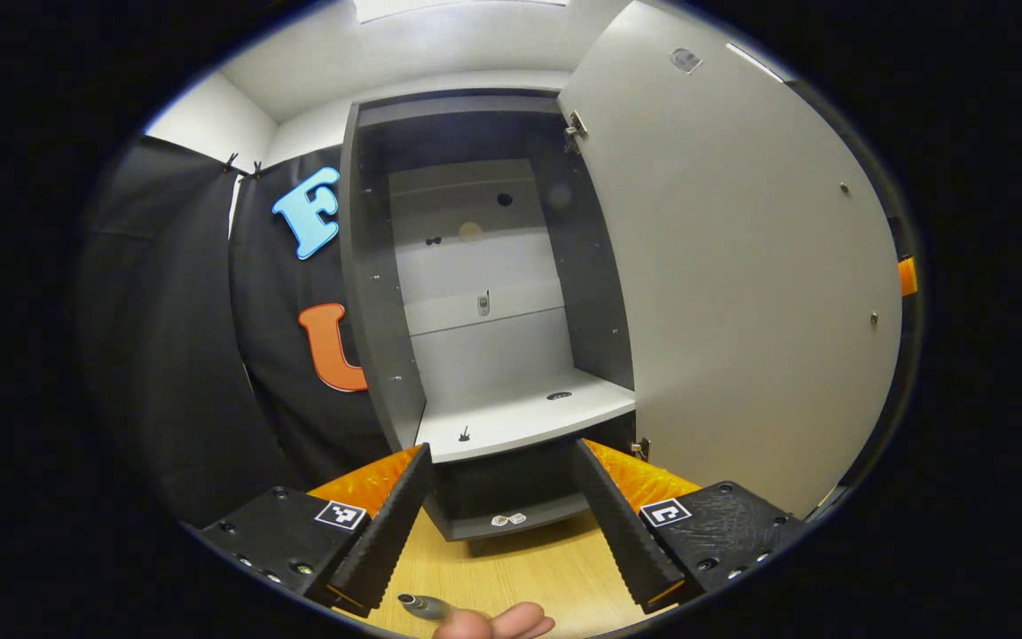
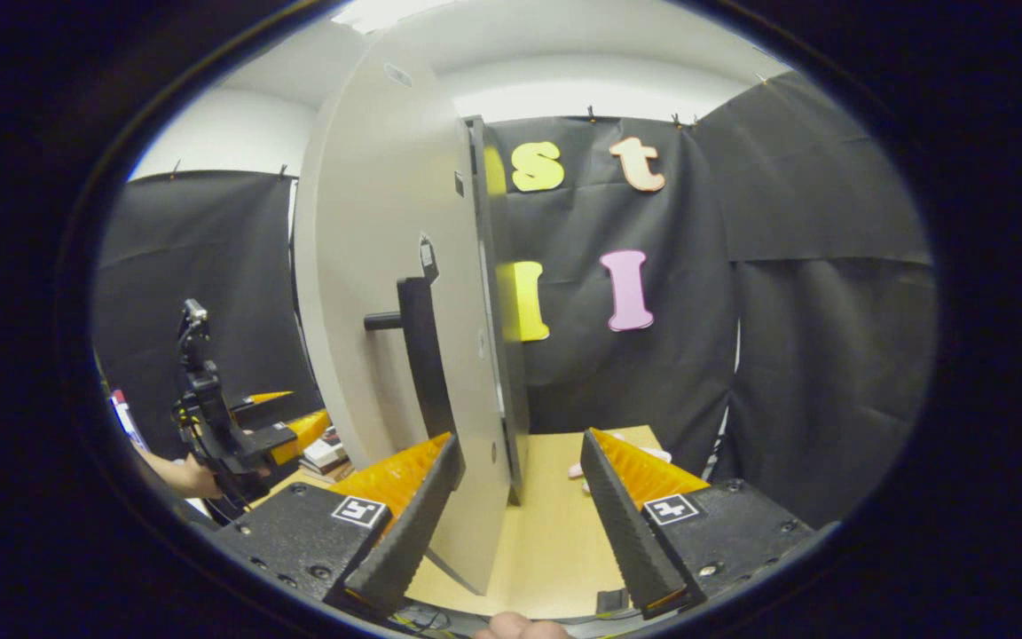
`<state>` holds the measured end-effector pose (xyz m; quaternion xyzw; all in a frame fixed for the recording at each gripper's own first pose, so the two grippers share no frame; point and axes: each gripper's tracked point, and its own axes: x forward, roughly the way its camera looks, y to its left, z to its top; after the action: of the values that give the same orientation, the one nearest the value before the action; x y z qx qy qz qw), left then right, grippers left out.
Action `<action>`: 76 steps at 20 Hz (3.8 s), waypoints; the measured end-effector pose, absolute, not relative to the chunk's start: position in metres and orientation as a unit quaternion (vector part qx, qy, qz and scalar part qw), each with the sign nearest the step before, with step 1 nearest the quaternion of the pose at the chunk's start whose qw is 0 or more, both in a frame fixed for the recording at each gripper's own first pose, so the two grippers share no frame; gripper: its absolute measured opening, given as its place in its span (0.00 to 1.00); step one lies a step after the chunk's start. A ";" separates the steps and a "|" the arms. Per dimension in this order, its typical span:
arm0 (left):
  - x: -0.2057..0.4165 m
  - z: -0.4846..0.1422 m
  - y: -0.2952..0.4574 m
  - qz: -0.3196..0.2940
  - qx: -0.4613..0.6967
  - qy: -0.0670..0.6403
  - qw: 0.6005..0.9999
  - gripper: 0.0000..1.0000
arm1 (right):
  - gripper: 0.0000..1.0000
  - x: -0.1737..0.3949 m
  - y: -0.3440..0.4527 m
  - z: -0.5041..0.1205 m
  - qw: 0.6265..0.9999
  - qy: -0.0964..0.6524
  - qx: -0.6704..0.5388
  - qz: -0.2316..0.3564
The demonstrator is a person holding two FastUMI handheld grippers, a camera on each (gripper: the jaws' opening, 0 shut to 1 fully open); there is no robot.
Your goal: Open the cabinet door with the right hand, grasp the bottle in the cabinet with the left hand and place it on the coaster, then close the cabinet door with the right hand.
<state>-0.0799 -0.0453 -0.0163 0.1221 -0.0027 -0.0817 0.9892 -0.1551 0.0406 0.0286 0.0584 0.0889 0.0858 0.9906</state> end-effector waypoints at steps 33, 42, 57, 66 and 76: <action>-0.127 -0.029 0.128 0.106 0.088 0.036 0.990 0.96 | 0.89 -0.028 0.297 0.031 0.931 0.108 0.116 0.328; -0.144 -0.028 0.165 0.159 0.071 0.049 0.983 0.96 | 0.91 -0.005 0.298 0.024 0.927 0.116 0.129 0.333; -0.087 -0.004 0.040 0.005 0.044 0.028 0.999 0.96 | 0.92 -0.019 0.148 0.001 0.998 0.051 0.023 0.037; -0.101 0.006 0.012 -0.019 0.033 0.026 0.999 0.96 | 0.92 -0.058 0.116 -0.016 0.995 0.077 0.060 0.017; -0.150 0.003 0.055 -0.001 0.037 0.030 0.999 0.96 | 0.92 -0.084 0.131 -0.019 0.994 0.099 0.043 0.032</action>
<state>-0.1504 0.0549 0.0035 0.0367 0.0303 -0.0007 0.9989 -0.0844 0.1309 -0.0192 0.0427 0.0993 0.0320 0.9936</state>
